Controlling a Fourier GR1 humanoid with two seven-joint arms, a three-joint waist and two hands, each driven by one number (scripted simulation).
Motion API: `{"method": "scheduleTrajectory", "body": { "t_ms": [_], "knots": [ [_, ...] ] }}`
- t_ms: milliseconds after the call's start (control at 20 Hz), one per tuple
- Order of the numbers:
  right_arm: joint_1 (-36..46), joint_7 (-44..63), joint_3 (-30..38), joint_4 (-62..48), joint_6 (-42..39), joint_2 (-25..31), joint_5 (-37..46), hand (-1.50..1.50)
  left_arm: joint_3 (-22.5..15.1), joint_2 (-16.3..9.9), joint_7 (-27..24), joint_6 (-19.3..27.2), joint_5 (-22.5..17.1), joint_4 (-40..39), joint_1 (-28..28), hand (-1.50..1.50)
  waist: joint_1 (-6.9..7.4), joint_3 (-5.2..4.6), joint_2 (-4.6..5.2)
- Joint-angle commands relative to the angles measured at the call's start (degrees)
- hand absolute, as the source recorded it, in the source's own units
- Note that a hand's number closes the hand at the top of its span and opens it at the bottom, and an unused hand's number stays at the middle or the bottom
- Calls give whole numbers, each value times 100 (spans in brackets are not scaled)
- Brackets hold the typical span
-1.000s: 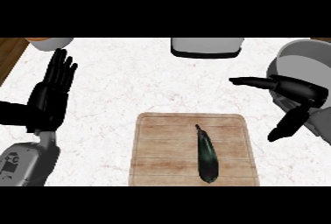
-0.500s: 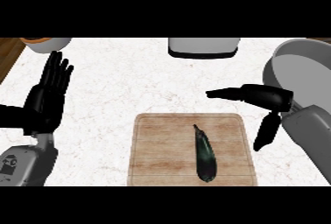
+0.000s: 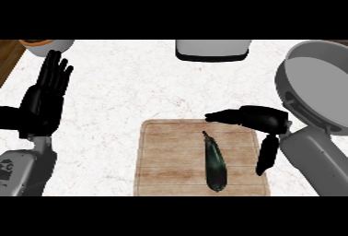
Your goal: Pick the eggplant from the cutting board and place it in the pot
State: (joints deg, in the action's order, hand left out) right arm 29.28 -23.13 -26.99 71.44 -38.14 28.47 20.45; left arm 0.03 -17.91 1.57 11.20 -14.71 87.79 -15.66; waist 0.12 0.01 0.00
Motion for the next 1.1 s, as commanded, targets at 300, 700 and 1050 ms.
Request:
{"method": "scheduleTrajectory", "body": {
  "t_ms": [300,700,1050],
  "knots": [
    [-173,3,277,242,-166,-612,643,-150,196,246,-180,-307,170,-59,183,0,5,-1,-2],
    [-587,41,232,-57,117,-957,1473,-150,186,409,143,-158,493,226,141,0,7,0,-2],
    [-940,-297,39,-377,719,-1482,2058,-150,353,518,13,-238,549,-128,-110,0,-14,-1,2]
  ]
}}
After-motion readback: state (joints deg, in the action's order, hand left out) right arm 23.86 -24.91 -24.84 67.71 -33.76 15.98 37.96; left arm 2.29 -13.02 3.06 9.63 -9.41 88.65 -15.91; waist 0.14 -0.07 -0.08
